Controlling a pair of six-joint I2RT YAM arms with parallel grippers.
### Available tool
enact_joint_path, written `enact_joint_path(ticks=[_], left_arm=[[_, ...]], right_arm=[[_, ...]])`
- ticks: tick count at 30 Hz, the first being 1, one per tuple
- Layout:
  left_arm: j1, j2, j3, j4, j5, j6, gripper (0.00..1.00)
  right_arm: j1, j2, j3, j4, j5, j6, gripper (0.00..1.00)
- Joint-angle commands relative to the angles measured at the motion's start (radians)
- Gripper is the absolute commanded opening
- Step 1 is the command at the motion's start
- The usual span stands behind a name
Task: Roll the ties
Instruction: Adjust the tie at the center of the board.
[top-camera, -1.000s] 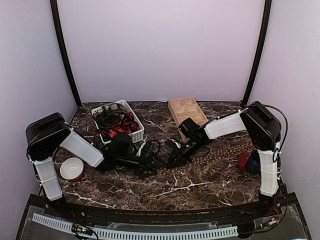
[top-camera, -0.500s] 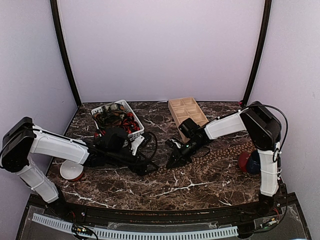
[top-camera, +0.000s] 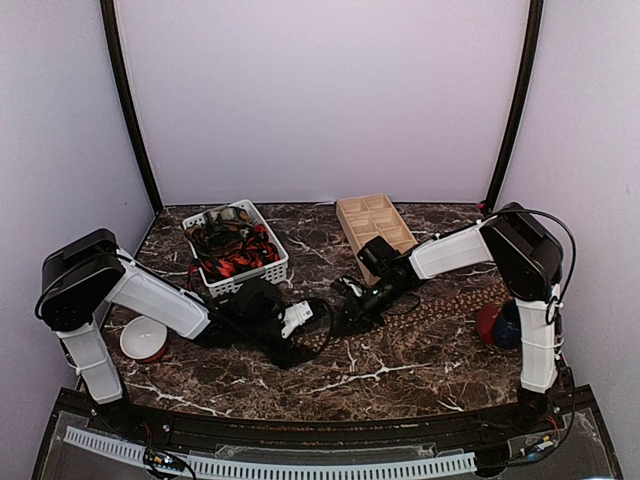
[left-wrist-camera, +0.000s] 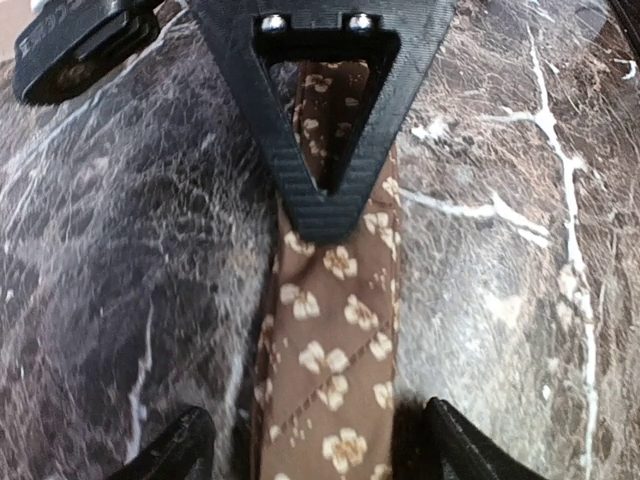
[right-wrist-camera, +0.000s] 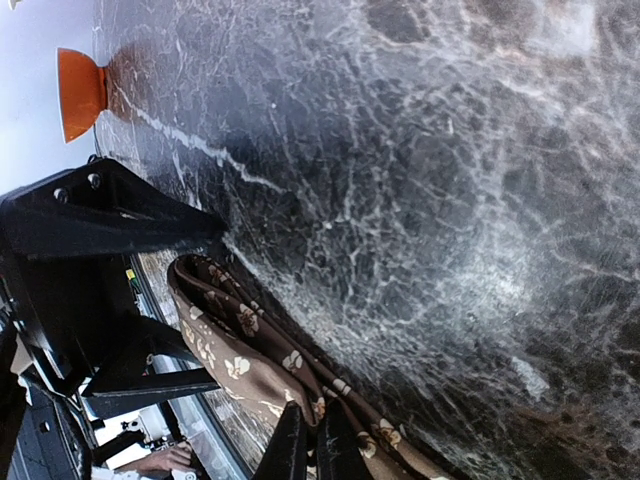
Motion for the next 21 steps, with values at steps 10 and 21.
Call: enact_joint_path(ticks=[10,21], left_arm=[[0.02,0.021,-0.067,0.044,0.017,0.194,0.39],[0.036,-0.06,-0.123,0.098,0.072,0.057,0.71]], right_arm=[[0.008,0.003,0.011,-0.031,0.015,0.008,0.16],[0.015,0.013,0.018,-0.035,0.008,0.003,0.05]])
